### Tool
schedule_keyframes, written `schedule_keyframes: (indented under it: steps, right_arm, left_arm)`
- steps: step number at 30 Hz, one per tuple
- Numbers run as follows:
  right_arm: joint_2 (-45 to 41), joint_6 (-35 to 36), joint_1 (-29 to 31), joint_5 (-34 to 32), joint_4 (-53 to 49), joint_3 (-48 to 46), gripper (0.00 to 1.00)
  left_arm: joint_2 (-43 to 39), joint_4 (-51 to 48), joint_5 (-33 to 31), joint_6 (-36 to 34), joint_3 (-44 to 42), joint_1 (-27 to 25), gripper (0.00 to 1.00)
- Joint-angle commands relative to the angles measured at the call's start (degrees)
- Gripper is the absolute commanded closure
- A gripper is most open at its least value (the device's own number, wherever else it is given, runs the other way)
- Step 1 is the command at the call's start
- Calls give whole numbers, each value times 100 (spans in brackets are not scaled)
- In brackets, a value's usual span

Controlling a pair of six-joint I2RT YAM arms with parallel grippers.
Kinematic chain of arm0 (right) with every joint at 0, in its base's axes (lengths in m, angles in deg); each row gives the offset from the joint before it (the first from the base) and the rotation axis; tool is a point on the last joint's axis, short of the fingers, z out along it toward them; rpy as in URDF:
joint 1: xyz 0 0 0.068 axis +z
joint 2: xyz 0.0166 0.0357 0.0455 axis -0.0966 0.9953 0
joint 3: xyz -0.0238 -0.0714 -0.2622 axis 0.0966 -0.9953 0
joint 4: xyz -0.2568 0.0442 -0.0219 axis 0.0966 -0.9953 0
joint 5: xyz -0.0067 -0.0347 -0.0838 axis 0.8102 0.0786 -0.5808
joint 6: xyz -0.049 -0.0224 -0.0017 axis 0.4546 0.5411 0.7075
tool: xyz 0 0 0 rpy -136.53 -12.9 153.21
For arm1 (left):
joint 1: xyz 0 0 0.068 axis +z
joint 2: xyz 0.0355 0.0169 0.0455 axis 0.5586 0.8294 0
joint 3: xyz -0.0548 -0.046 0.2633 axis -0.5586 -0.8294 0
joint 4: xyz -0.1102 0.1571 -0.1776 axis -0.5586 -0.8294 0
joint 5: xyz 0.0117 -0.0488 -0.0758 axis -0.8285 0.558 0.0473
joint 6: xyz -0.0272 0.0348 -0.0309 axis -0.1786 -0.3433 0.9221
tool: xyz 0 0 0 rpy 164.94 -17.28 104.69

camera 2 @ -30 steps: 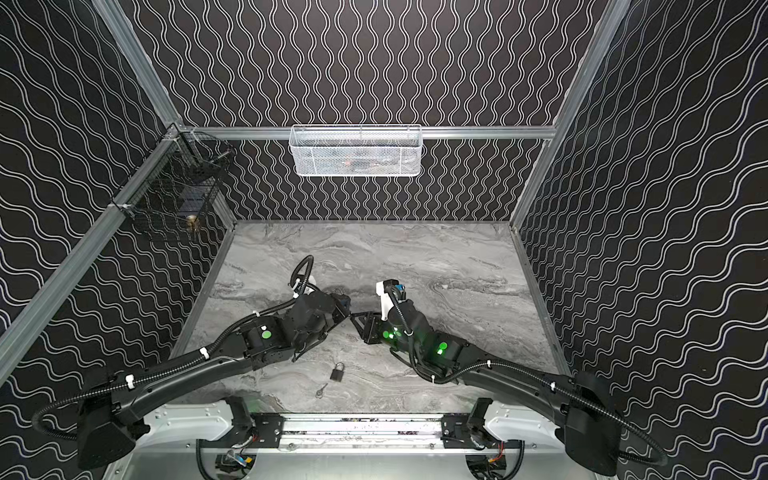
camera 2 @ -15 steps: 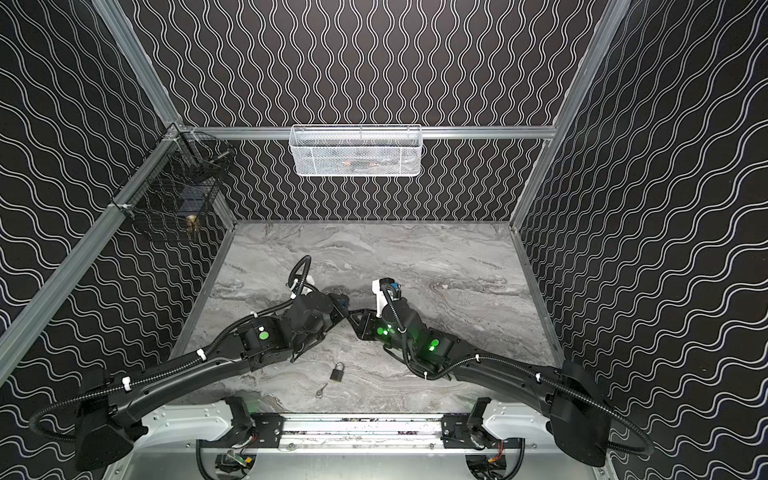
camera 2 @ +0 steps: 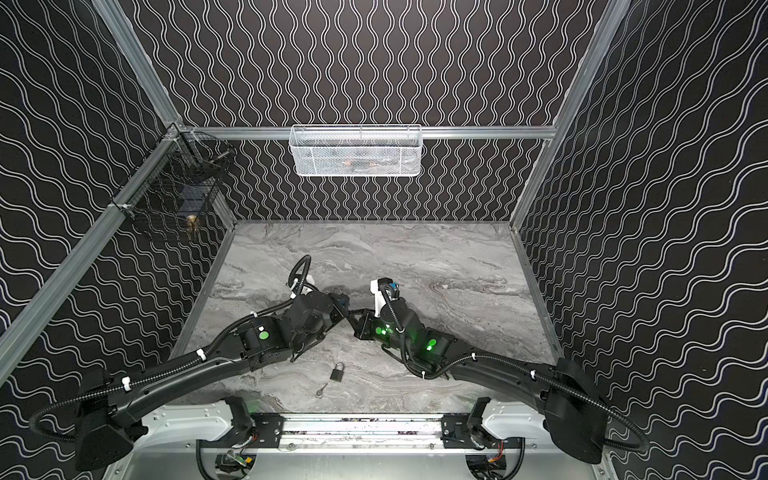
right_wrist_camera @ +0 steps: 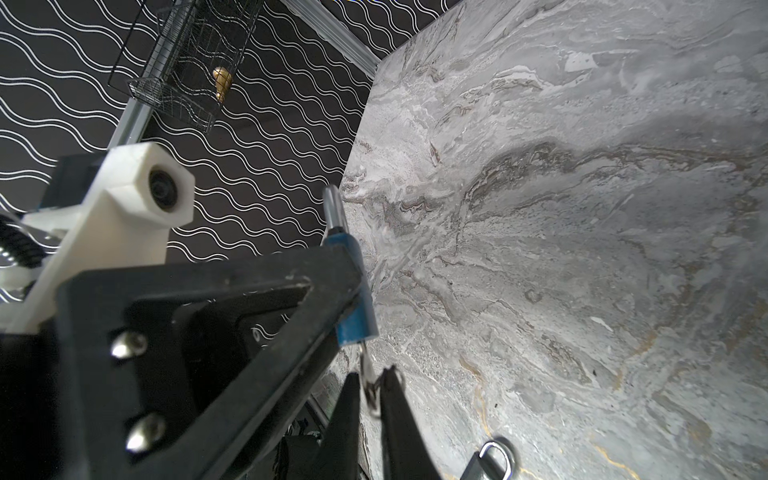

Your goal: Unlock with the key

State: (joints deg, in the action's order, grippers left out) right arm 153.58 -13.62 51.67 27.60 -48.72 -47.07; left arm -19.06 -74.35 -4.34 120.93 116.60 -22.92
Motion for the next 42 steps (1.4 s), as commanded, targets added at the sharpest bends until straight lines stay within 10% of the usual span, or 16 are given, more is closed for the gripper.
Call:
schedule_keyframes:
  steps: [1, 18, 42]
  right_arm:
    - [31, -5, 1, 12, 227, -21, 88]
    - [67, 728, -8, -343, 119, 520, 97]
    - [-364, -236, -65, 356, 855, -73, 100]
  left_arm:
    - [-28, 227, -30, -39, 66, 14, 100]
    - [112, 148, 910, -354, 325, -239, 100]
    - [-219, 464, 511, 10, 9, -288, 100]
